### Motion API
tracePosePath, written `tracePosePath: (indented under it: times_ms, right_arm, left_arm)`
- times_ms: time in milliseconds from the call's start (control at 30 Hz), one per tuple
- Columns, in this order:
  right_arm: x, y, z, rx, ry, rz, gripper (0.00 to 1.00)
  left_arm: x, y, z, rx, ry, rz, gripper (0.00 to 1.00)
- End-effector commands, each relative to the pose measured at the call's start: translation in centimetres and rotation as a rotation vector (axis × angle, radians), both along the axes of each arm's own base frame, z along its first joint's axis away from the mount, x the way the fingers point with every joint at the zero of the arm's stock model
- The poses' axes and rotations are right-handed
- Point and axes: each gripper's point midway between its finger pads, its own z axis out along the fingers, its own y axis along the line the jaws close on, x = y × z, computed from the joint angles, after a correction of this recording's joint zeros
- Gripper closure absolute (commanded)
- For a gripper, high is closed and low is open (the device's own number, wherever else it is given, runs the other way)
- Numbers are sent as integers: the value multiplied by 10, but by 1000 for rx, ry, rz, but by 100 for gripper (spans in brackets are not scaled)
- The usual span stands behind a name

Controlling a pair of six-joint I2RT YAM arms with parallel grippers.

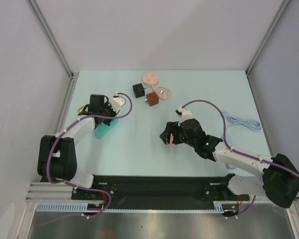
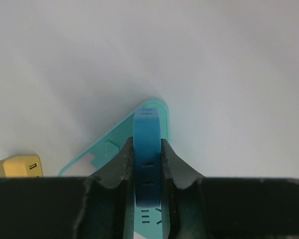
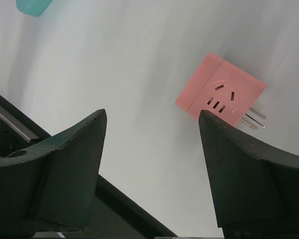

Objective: Insert the plug

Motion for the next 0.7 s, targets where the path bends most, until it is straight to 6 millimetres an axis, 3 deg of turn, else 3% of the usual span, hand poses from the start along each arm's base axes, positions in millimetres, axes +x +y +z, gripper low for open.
tracePosePath:
  times_ms: [0, 200, 367, 567, 667]
  right_arm:
    - [4, 1, 7, 22, -35, 4, 21]
    - [2, 1, 10, 30, -40, 10, 21]
    - [1, 0, 11, 37, -40, 9, 21]
    - [1, 0, 12, 41, -40, 13, 21]
    - [1, 0, 12, 41, -40, 13, 21]
  left_arm:
    - [-2, 10, -8, 45, -4, -7, 100]
    - [-2, 15, -12, 45, -4, 13, 100]
    - [-1, 7, 6, 6, -30, -12, 100]
    - [-2, 2, 14, -15, 2, -22, 68]
    - [-3, 0, 13, -22, 27, -20, 63]
